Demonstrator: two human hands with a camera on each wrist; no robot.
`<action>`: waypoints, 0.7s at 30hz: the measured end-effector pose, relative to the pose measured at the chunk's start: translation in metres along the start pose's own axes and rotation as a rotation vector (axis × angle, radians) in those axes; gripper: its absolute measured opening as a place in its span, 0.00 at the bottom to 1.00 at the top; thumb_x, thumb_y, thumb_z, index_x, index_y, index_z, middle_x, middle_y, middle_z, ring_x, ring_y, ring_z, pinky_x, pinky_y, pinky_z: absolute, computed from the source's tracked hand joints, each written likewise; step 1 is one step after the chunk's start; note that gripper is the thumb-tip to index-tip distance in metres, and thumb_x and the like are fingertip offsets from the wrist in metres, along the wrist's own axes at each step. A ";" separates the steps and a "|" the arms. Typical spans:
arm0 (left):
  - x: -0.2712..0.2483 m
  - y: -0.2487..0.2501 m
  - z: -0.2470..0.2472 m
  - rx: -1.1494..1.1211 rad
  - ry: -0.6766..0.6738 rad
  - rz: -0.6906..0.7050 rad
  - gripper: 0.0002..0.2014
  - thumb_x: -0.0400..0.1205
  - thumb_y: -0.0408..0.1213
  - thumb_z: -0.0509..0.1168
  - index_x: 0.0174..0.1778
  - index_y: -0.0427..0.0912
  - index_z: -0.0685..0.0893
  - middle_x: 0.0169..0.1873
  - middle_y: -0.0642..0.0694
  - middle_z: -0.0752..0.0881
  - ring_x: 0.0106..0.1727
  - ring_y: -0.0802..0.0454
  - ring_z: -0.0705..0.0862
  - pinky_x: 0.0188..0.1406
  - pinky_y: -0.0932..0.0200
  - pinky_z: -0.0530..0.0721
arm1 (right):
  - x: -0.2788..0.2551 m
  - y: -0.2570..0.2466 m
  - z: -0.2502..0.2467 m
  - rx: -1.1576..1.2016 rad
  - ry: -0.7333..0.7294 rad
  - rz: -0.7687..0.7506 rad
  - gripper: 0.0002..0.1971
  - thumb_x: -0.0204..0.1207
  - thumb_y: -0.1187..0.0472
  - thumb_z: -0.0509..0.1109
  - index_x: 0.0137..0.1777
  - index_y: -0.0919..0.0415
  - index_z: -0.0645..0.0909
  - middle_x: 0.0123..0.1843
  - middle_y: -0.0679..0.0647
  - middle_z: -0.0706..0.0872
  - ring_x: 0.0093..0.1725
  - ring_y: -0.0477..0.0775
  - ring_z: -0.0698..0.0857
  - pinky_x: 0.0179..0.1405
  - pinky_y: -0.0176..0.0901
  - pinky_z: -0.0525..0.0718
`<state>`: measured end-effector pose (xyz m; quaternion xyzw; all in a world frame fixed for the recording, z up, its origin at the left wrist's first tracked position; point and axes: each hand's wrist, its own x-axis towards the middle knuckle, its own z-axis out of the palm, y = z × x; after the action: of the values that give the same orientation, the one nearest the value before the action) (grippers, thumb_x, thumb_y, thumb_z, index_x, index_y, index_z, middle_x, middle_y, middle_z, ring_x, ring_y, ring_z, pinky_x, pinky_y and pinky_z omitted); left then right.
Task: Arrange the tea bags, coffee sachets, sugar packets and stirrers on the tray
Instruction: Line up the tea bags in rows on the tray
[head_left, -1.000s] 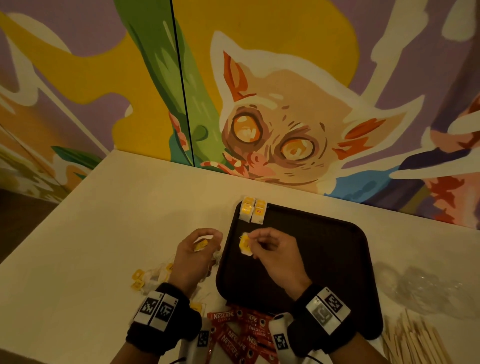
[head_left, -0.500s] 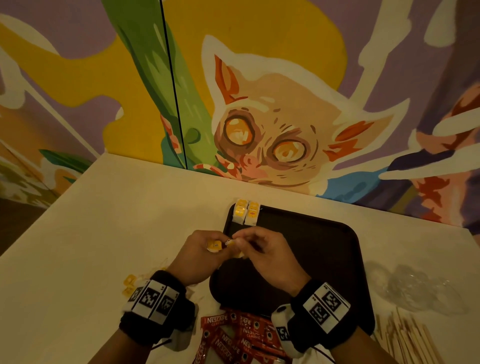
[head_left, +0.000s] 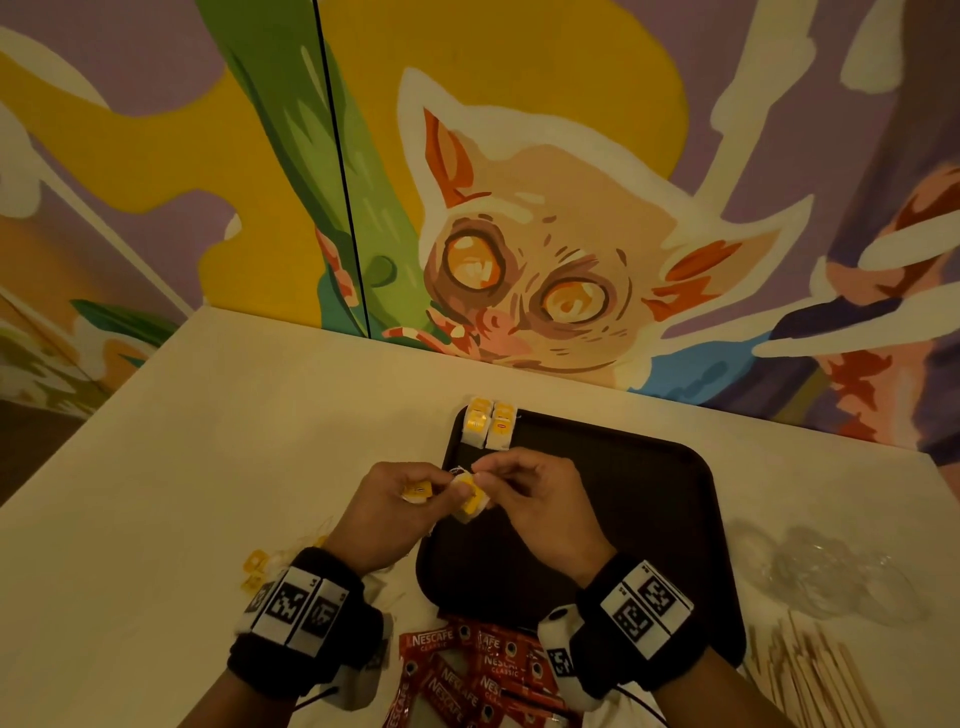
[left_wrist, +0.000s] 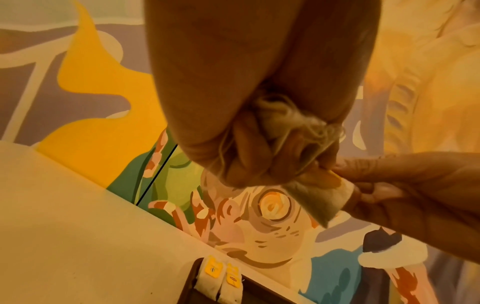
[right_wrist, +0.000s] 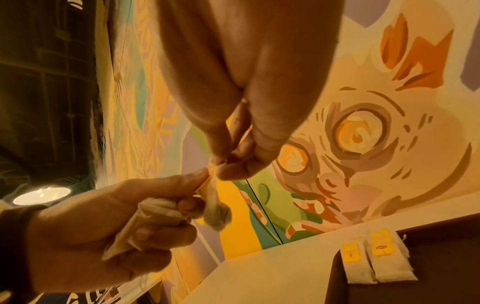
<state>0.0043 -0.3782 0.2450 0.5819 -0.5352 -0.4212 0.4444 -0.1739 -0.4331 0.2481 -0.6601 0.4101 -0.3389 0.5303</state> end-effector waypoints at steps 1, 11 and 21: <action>0.000 0.000 -0.001 -0.005 0.015 -0.003 0.05 0.77 0.41 0.73 0.44 0.44 0.92 0.34 0.49 0.91 0.31 0.51 0.86 0.32 0.61 0.81 | 0.000 0.000 0.000 0.006 -0.017 -0.007 0.07 0.77 0.66 0.75 0.51 0.55 0.89 0.47 0.50 0.91 0.48 0.51 0.90 0.49 0.51 0.91; 0.000 -0.007 -0.001 0.062 0.042 0.015 0.04 0.73 0.40 0.76 0.41 0.46 0.94 0.36 0.52 0.91 0.36 0.56 0.87 0.36 0.65 0.81 | 0.001 -0.004 -0.003 0.166 0.007 -0.027 0.08 0.76 0.66 0.75 0.55 0.59 0.88 0.45 0.54 0.91 0.38 0.52 0.88 0.45 0.41 0.87; -0.001 0.016 0.001 -0.008 0.033 0.168 0.06 0.72 0.40 0.76 0.41 0.45 0.94 0.36 0.49 0.88 0.39 0.51 0.87 0.40 0.59 0.84 | 0.015 -0.007 -0.002 0.255 -0.043 0.045 0.08 0.75 0.69 0.75 0.52 0.58 0.88 0.47 0.53 0.92 0.49 0.52 0.90 0.51 0.41 0.88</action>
<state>-0.0011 -0.3778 0.2606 0.5401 -0.5731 -0.3751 0.4891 -0.1682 -0.4466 0.2559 -0.5851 0.3668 -0.3622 0.6260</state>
